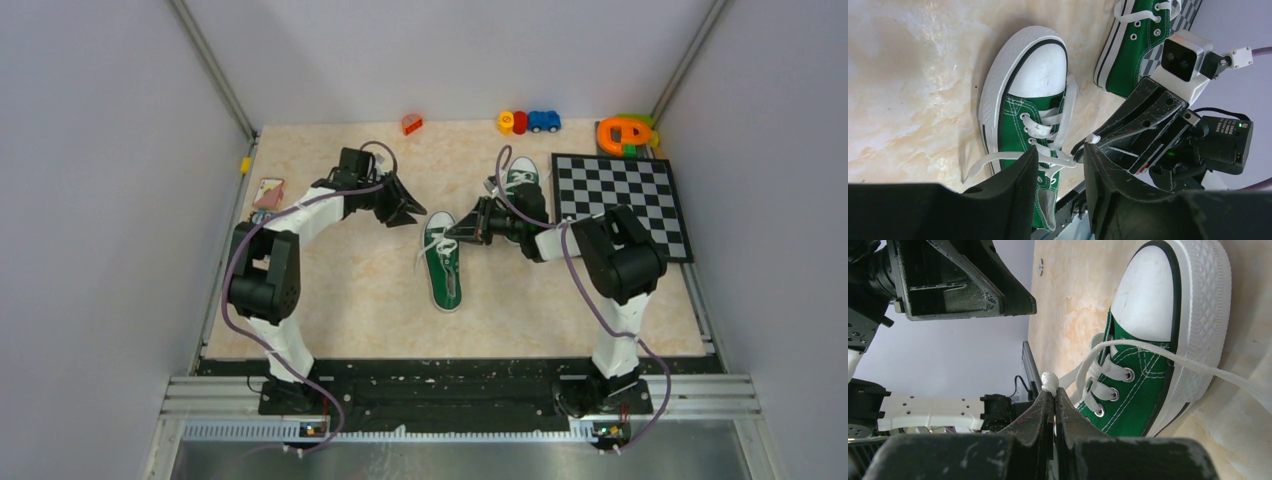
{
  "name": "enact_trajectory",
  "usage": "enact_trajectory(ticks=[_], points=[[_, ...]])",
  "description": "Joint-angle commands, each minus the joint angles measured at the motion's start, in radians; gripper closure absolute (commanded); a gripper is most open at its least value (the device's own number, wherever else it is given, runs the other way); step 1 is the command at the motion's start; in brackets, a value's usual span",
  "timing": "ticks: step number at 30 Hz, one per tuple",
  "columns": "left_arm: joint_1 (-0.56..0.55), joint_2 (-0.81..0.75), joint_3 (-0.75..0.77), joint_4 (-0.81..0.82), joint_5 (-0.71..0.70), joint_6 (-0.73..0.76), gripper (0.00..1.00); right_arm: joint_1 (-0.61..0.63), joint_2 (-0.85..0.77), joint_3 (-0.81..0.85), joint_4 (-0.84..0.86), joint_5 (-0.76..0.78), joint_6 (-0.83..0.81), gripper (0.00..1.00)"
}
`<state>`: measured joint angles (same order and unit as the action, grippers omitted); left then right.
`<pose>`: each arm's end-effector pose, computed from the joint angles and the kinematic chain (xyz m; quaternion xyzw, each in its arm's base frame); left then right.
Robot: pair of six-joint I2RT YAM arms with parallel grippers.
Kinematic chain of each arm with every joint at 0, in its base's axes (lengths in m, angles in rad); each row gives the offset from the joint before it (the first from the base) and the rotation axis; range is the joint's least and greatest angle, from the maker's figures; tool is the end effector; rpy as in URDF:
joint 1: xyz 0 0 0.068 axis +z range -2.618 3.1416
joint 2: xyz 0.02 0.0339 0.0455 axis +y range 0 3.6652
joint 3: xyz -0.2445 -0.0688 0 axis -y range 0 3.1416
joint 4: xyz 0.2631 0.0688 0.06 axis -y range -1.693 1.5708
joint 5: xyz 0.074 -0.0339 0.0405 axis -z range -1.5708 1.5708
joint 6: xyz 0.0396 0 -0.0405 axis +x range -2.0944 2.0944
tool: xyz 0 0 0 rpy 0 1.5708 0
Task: Tie the shoes
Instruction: Wrap the shoelace around the shoelace.
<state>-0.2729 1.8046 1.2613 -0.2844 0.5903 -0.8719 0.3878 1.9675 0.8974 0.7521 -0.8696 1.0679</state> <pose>0.3843 -0.1304 0.1880 -0.1621 0.8829 -0.4160 0.1452 0.3477 0.1747 0.1059 0.0123 0.7751 0.6085 0.1699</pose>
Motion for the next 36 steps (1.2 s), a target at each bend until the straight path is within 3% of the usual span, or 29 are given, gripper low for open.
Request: enact_trajectory(ticks=[1,15,25,36], points=[[-0.028,0.036,0.047,-0.088,0.024,-0.039,0.58,-0.010,-0.054,0.027,-0.018,-0.009,-0.052,1.00],[-0.069,0.092,0.086,-0.122,0.056,-0.041,0.58,-0.010,-0.071,0.043,-0.097,-0.026,-0.120,1.00],[-0.080,0.217,0.280,-0.254,0.069,0.123,0.63,-0.010,-0.081,0.033,-0.086,-0.011,-0.118,1.00],[-0.106,0.300,0.386,-0.343,0.124,0.208,0.65,-0.011,-0.086,0.014,-0.025,0.007,-0.089,1.00]])
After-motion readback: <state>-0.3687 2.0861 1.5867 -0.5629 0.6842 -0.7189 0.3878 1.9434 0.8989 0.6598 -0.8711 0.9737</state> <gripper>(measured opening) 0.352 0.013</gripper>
